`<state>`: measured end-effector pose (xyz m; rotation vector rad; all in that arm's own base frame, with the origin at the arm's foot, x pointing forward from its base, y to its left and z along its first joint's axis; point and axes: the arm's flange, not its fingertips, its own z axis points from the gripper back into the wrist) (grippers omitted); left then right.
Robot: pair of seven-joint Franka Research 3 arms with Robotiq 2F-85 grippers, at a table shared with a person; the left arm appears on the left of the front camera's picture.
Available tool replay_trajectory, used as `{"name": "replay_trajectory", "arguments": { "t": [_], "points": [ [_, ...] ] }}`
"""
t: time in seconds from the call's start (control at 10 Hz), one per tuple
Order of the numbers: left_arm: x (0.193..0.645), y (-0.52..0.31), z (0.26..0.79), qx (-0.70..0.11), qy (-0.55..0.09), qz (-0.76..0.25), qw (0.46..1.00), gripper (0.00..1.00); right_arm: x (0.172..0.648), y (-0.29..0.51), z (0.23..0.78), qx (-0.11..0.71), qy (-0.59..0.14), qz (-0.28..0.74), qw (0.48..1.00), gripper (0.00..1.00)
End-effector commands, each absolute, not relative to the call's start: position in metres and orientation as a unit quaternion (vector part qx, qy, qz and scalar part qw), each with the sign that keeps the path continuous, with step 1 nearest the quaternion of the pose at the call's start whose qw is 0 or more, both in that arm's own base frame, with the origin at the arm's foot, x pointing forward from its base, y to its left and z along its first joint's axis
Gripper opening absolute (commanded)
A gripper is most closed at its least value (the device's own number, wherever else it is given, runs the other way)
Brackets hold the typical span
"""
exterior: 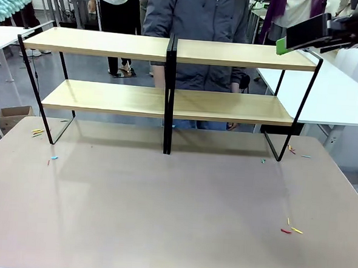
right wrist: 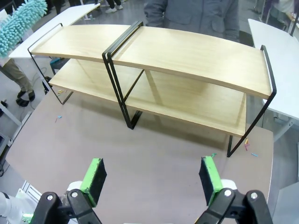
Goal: Clean the shelves.
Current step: Clean another randomly selected level of the Shelf with the Duster.
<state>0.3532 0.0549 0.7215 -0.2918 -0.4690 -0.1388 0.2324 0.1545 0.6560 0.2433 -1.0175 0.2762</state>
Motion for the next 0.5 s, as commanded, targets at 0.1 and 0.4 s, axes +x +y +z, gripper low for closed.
{"name": "replay_trajectory", "arguments": {
  "t": [0.1,0.4],
  "points": [
    [0.342,0.108,0.761,-0.327,-0.087,-0.268,0.902,0.13,0.233,0.154,0.657,0.111,-0.487,0.128,0.857,1.0],
    [0.329,0.202,0.79,-0.44,-0.022,-0.475,0.762,0.13,0.233,0.154,0.657,0.111,-0.487,0.128,0.857,1.0]
  ]
}}
